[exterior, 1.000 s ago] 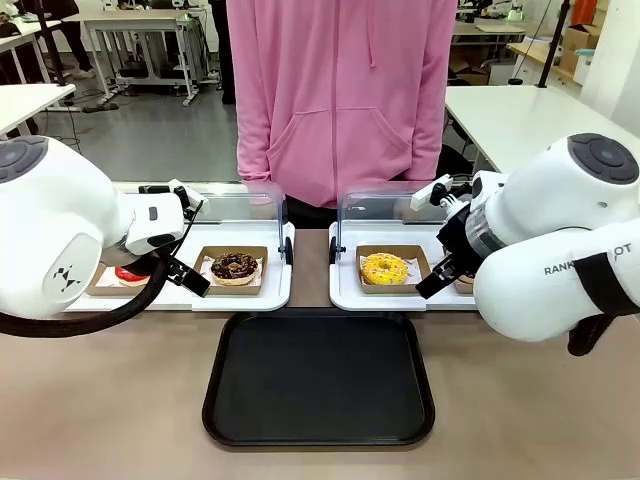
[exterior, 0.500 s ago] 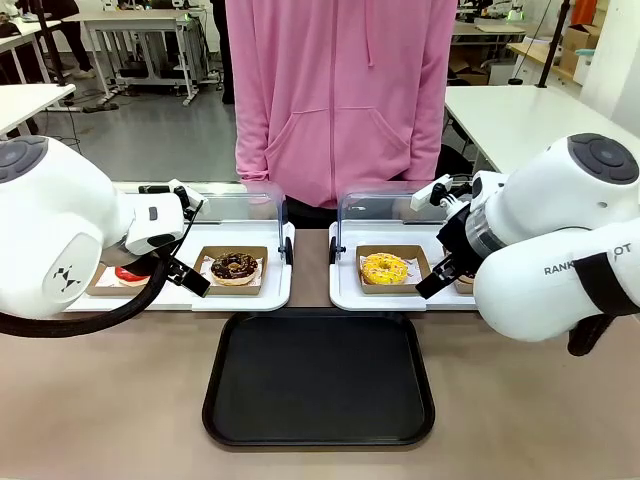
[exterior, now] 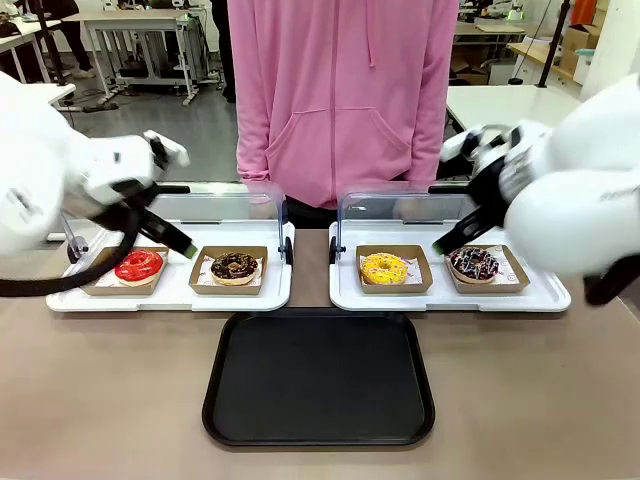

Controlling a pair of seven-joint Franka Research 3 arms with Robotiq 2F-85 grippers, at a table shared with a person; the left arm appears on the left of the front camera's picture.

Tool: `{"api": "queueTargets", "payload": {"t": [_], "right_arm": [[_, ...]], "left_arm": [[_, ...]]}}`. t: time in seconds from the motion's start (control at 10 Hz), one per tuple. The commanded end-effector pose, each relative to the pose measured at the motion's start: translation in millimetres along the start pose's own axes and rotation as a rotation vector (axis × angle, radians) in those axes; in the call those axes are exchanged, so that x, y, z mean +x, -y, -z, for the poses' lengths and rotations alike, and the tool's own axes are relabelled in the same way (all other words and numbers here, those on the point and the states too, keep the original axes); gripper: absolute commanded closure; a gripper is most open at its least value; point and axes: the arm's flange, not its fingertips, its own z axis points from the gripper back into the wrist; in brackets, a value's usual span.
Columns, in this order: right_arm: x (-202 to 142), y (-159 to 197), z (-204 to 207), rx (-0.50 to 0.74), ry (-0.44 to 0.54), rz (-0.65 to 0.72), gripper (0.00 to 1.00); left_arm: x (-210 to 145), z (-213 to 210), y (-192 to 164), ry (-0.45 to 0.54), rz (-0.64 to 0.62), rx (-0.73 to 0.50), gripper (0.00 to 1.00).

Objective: Move the fourth donut from the left to the tray.
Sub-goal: Pick up the Paper togo box containing the Donut indicated by the person and place it on the Handle tray.

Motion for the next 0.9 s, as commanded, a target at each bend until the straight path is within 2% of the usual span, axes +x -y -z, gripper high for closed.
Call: {"api": "queueTargets", "payload": {"t": [0.0, 0.2, 0.3, 0.5, 0.8], "right_arm": [[-16.0, 67.1, -32.9, 0.129, 0.045, -0.027, 0.0], [-51.2, 128.5, -55.0, 0.252, 0.128, -0.067, 0.0], [-70.5, 155.0, -63.6, 0.3, 0.205, -0.063, 0.0], [-107.1, 201.2, -77.1, 0.366, 0.337, -0.035, 0.0], [-140.8, 235.7, -73.3, 0.396, 0.402, 0.0, 0.0]], "left_arm": [[-15.8, -52.6, -65.4, -0.006, -0.008, -0.157, 0.0], [-38.2, -87.9, -106.8, 0.055, 0.049, -0.287, 0.0], [-52.8, -101.2, -127.0, 0.094, 0.088, -0.347, 0.0], [-84.6, -127.1, -168.5, 0.23, 0.119, -0.433, 0.0], [-121.3, -145.1, -198.4, 0.365, 0.148, -0.496, 0.0]]}}
